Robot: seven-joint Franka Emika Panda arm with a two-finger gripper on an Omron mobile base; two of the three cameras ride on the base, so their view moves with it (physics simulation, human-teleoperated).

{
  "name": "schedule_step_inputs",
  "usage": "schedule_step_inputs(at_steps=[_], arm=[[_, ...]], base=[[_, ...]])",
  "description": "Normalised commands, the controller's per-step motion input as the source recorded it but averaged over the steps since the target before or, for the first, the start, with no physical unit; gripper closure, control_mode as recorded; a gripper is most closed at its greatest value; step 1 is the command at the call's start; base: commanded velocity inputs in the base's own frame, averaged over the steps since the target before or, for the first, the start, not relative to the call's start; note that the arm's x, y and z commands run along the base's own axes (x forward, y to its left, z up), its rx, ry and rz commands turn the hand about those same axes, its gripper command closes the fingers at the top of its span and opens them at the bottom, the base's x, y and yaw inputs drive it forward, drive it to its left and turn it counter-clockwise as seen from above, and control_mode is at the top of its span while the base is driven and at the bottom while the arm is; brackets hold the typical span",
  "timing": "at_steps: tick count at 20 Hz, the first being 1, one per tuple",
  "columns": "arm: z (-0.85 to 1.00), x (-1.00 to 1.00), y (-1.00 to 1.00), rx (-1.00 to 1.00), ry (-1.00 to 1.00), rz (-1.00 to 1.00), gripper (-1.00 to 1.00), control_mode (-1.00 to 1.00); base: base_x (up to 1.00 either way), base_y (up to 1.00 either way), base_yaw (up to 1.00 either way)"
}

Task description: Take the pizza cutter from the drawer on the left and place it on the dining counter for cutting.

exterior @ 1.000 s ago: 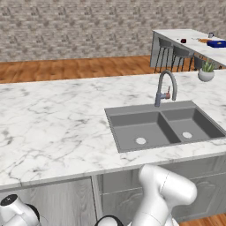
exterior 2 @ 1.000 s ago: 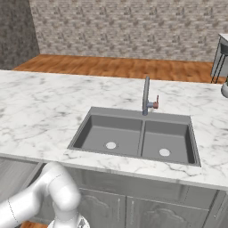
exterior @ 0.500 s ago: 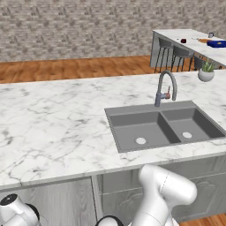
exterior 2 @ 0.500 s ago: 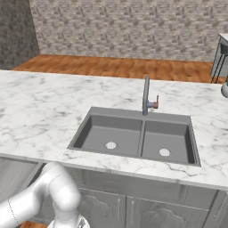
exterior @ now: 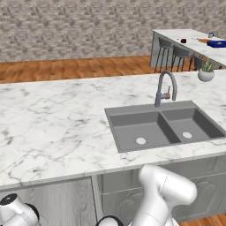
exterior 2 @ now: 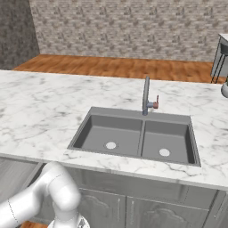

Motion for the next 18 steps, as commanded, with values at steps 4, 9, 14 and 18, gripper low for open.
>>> schedule_step_inputs(at_steps=[4,9,14,18], arm=[[0.0,0.0,0.0,0.0,0.0,0.0,-1.0,-1.0],[0.0,0.0,0.0,0.0,0.0,0.0,-1.0,-1.0],[0.0,0.0,0.0,0.0,0.0,0.0,-1.0,-1.0],[0.0,0.0,0.0,0.0,0.0,0.0,-1.0,-1.0]], base=[[0.0,0.0,0.0],[0.0,0.0,0.0],[0.0,0.0,0.0],[0.0,0.0,0.0]])
